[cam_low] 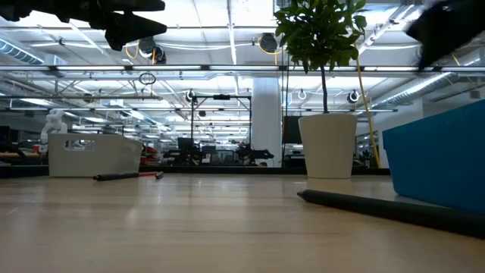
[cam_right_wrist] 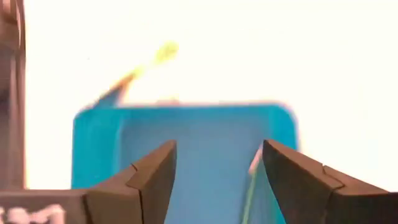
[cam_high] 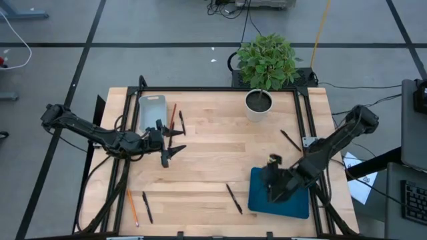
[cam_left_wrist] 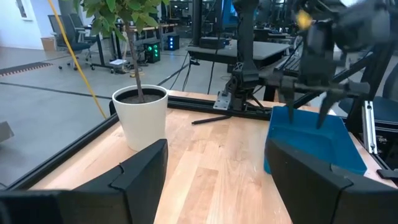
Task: Sort pens & pencils
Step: Put the yellow pencil into the blue bin
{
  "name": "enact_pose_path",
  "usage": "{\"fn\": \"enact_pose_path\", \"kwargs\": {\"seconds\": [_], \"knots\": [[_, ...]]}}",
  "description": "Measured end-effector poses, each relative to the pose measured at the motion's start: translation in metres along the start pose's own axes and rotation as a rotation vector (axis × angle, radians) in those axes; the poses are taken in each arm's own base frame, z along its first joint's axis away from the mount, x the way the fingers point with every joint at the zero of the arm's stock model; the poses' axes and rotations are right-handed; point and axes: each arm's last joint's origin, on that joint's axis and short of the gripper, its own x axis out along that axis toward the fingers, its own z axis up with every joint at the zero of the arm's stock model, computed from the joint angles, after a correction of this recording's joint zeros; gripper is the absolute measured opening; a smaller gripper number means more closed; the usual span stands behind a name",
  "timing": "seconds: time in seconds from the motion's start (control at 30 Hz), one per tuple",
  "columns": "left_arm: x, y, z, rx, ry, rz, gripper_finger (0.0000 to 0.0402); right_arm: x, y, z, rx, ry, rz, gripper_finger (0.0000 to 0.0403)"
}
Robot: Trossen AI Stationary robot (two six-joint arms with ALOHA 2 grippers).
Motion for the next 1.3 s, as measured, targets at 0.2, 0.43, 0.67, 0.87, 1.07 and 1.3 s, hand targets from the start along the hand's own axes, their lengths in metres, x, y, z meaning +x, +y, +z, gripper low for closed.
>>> {"fn": "enact_pose_path", "kwargs": {"seconds": [0.2, 0.43, 0.67, 0.87, 1.07, 1.3], "knots": [[0.000, 0.000, 0.000, 0.003, 0.000, 0.000, 0.0276, 0.016, -0.030, 0.016, -0.133, -0.375, -0.038, 0.0215], [0.000, 0.000, 0.000, 0.038, 0.001, -0.001, 0.0276, 0.043, -0.090, 0.028, -0.157, -0.846, -0.025, 0.0215], [0.001, 0.003, -0.002, 0.075, 0.020, 0.013, 0.0276, 0.032, -0.127, 0.038, -0.189, -1.157, 0.012, 0.0215], [0.001, 0.003, -0.005, 0.141, 0.049, 0.013, 0.0276, 0.036, -0.139, 0.039, -0.176, -1.128, -0.044, 0.0215], [0.001, 0.003, -0.005, 0.154, 0.047, 0.012, 0.0276, 0.034, -0.147, 0.041, -0.153, -1.151, -0.076, 0.0215], [0.001, 0.003, -0.005, 0.242, 0.047, 0.011, 0.0276, 0.034, -0.156, 0.043, -0.135, -1.156, -0.115, 0.0215]]}}
